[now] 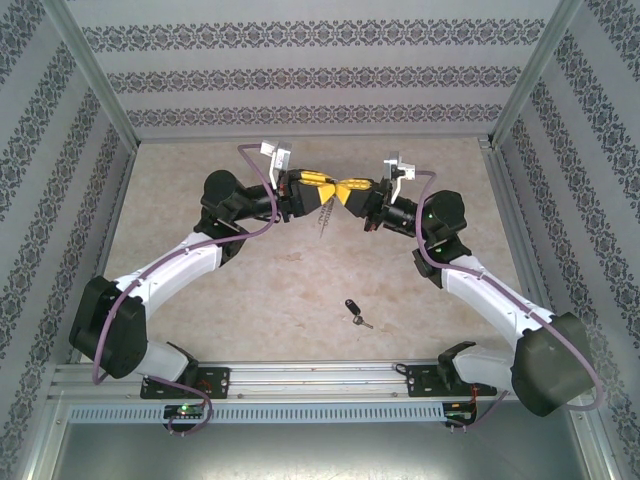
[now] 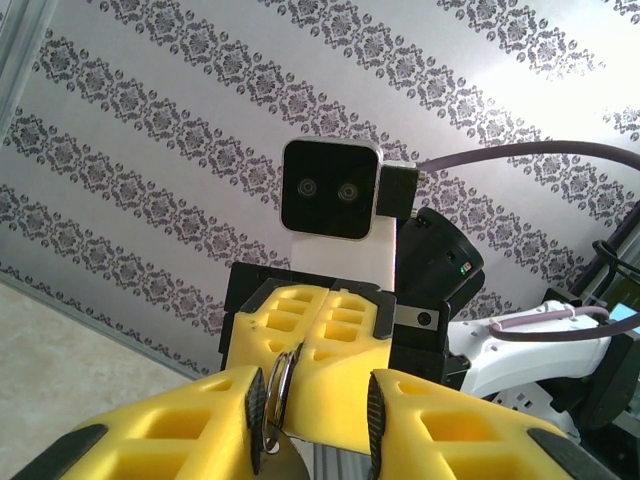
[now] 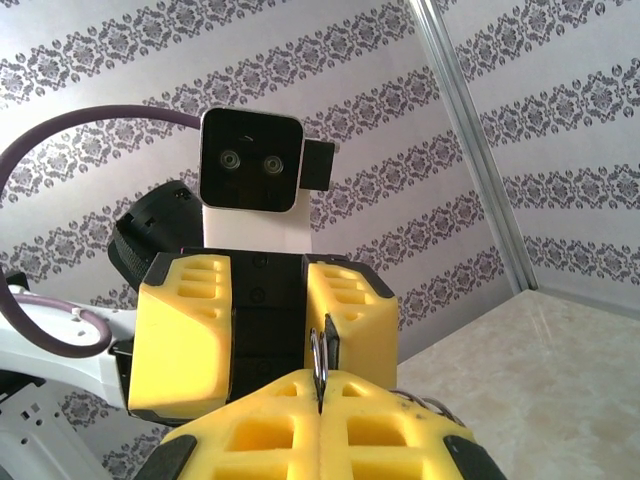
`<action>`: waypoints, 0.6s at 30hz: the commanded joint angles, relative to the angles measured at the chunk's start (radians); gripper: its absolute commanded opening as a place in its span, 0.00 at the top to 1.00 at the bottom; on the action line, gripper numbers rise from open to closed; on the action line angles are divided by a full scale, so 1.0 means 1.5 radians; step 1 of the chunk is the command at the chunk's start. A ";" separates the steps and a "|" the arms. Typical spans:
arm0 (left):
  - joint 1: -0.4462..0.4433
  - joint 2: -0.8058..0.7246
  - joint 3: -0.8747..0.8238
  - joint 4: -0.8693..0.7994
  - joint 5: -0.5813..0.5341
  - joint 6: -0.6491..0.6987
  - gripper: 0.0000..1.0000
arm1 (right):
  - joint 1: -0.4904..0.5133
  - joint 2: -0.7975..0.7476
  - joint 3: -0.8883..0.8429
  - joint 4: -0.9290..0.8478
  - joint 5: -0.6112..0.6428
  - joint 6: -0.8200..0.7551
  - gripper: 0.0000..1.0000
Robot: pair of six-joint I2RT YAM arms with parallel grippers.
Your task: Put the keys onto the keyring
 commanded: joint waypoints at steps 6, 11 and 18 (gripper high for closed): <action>-0.007 -0.017 0.009 0.019 -0.002 0.022 0.78 | 0.003 -0.003 0.019 0.037 0.002 -0.003 1.00; -0.007 -0.021 0.005 0.029 -0.009 0.018 0.86 | 0.004 -0.001 0.018 0.031 -0.002 -0.003 1.00; -0.006 -0.037 0.011 -0.042 -0.027 0.070 1.00 | -0.032 -0.007 0.016 -0.021 0.021 -0.011 0.68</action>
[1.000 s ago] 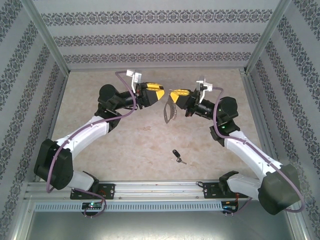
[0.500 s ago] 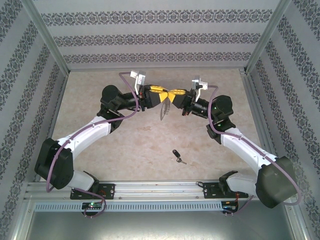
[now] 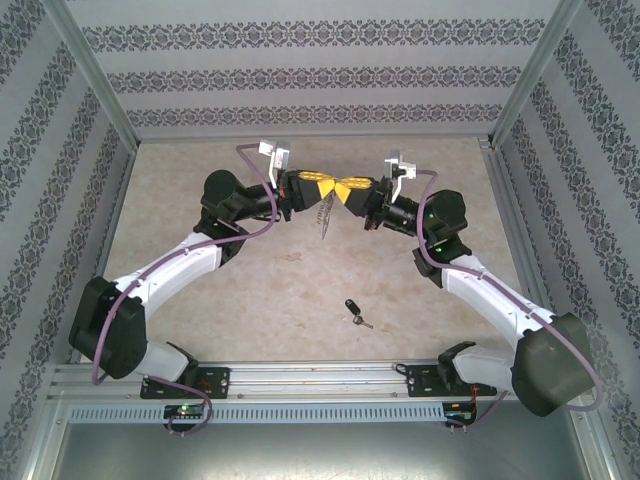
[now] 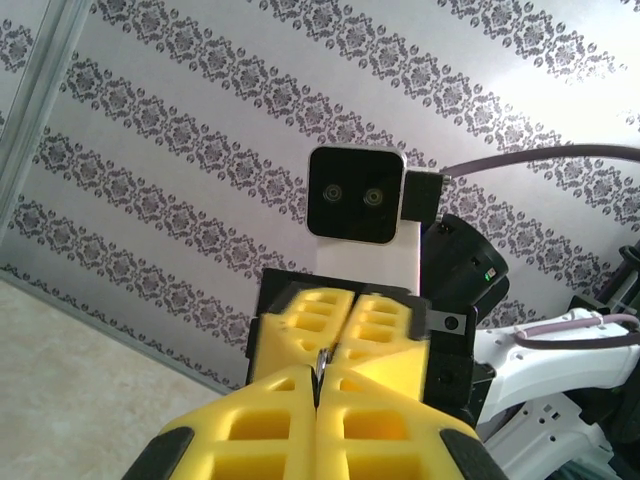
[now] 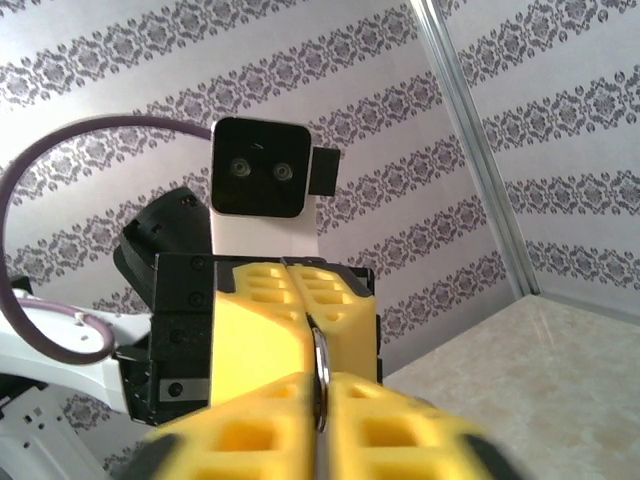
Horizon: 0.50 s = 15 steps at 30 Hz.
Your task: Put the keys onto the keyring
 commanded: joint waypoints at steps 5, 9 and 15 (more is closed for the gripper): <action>-0.006 -0.056 0.042 -0.194 0.014 0.167 1.00 | -0.091 -0.022 0.007 -0.025 0.002 0.020 0.57; -0.006 -0.057 0.093 -0.368 0.023 0.294 1.00 | -0.096 -0.029 0.033 -0.077 -0.027 -0.010 0.53; -0.006 -0.049 0.139 -0.475 0.022 0.394 1.00 | -0.071 -0.004 0.064 -0.095 -0.091 -0.011 0.53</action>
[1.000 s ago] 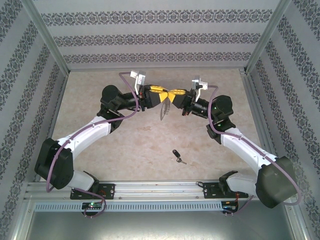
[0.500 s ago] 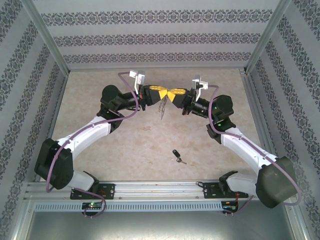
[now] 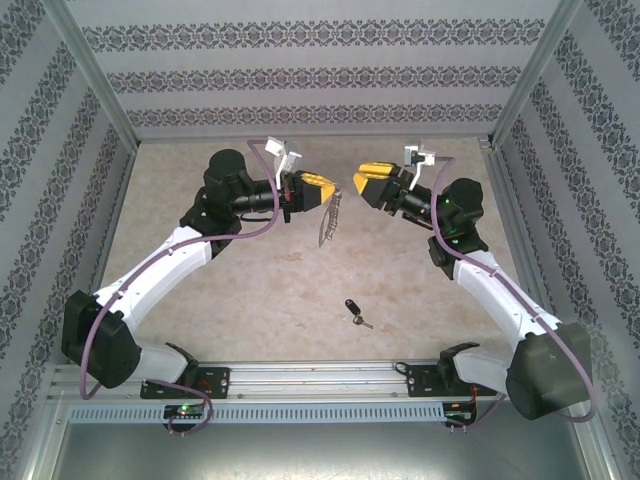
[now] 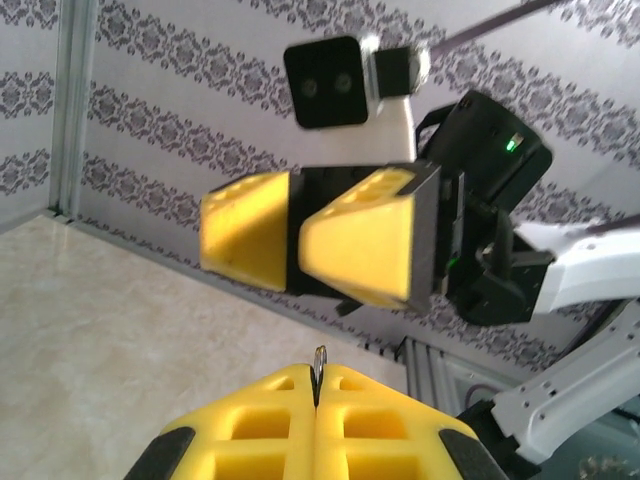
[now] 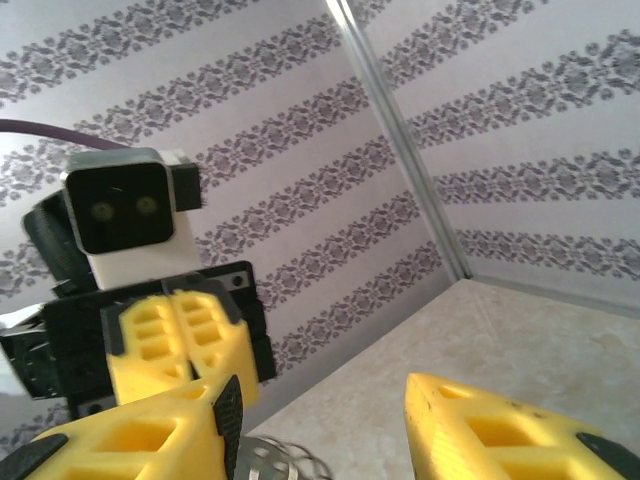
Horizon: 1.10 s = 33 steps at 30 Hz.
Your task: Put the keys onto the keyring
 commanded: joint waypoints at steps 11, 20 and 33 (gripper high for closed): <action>-0.006 -0.022 0.031 -0.116 -0.026 0.146 1.00 | 0.064 0.017 0.037 -0.067 -0.062 -0.075 0.56; -0.006 -0.027 0.026 -0.104 -0.033 0.141 1.00 | 0.066 0.029 0.029 -0.061 -0.058 -0.076 0.61; -0.008 -0.026 0.023 -0.101 -0.020 0.132 1.00 | 0.081 0.051 0.039 -0.041 -0.057 -0.068 0.87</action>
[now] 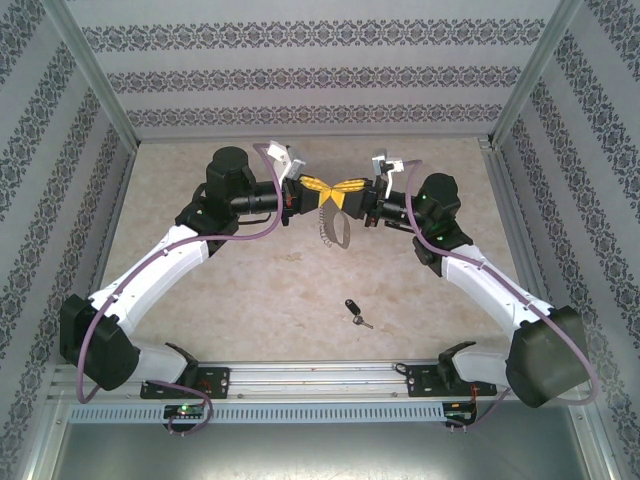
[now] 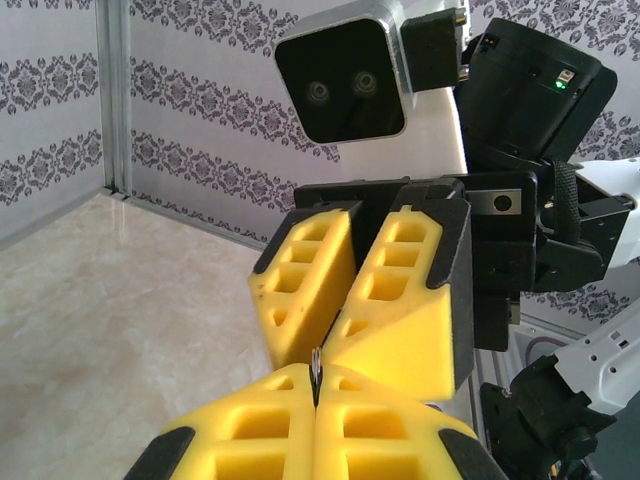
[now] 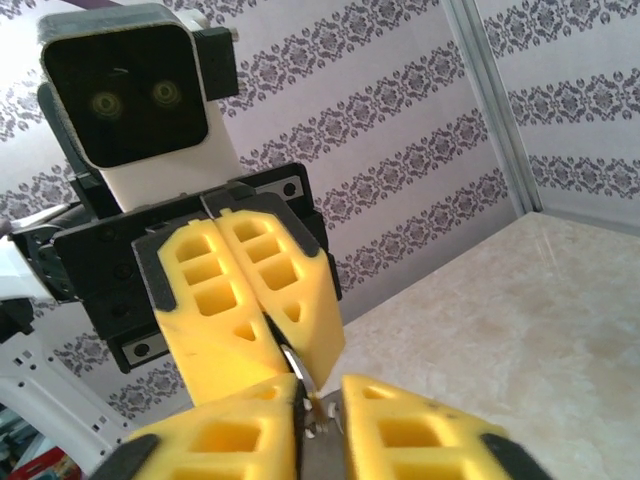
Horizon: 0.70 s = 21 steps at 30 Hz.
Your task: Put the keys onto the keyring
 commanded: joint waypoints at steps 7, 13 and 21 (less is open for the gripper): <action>-0.009 -0.027 -0.018 0.066 -0.028 -0.048 0.79 | 0.005 -0.005 0.008 0.025 0.012 -0.017 1.00; -0.009 -0.076 -0.101 0.223 -0.118 -0.176 0.66 | -0.013 -0.039 -0.014 0.050 0.026 -0.005 1.00; -0.009 -0.061 -0.143 0.392 -0.093 -0.327 0.61 | -0.007 -0.045 -0.024 0.118 0.033 0.041 1.00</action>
